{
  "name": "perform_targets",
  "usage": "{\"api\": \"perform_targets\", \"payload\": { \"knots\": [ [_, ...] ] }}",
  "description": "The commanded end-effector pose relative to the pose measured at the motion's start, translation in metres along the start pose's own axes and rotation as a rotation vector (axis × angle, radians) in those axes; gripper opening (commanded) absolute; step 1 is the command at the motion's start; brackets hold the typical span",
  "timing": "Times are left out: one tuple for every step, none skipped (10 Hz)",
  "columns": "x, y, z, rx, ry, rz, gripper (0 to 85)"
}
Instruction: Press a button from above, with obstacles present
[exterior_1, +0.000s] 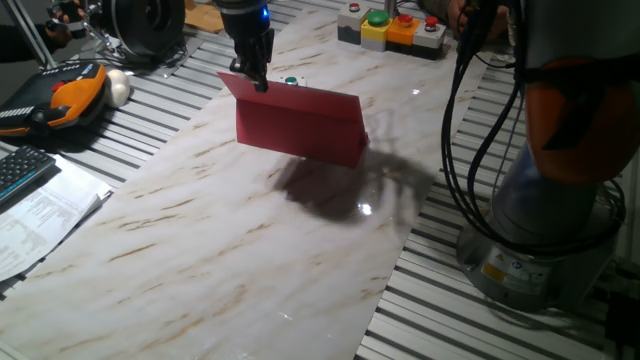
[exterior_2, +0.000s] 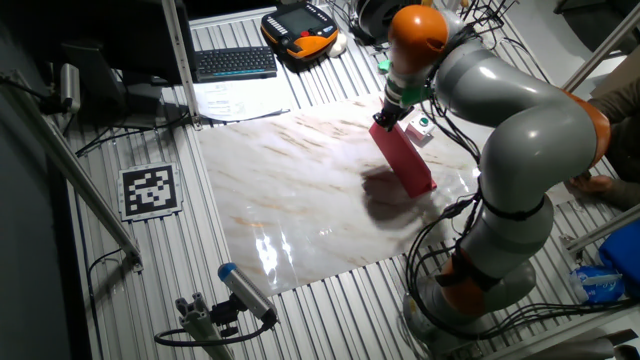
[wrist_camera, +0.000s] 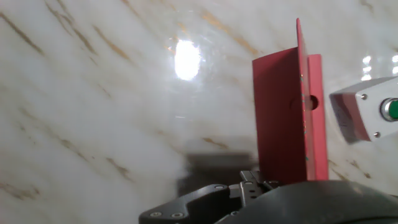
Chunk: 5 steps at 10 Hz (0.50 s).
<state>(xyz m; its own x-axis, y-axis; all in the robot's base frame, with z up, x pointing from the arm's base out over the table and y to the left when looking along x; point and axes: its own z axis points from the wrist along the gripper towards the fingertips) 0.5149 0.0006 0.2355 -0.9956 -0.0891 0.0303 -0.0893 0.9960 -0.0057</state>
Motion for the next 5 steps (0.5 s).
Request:
{"api": "perform_targets", "payload": {
  "knots": [
    [0.0, 0.0001, -0.0002, 0.001, -0.004, 0.003, 0.0],
    [0.0, 0.0001, -0.0002, 0.016, -0.016, 0.006, 0.0],
    [0.0, 0.0001, -0.0002, 0.004, -0.018, 0.011, 0.0],
    [0.0, 0.0001, -0.0002, -0.012, -0.016, 0.015, 0.0],
    [0.0, 0.0001, -0.0002, -0.012, -0.017, 0.016, 0.0]
  ]
}}
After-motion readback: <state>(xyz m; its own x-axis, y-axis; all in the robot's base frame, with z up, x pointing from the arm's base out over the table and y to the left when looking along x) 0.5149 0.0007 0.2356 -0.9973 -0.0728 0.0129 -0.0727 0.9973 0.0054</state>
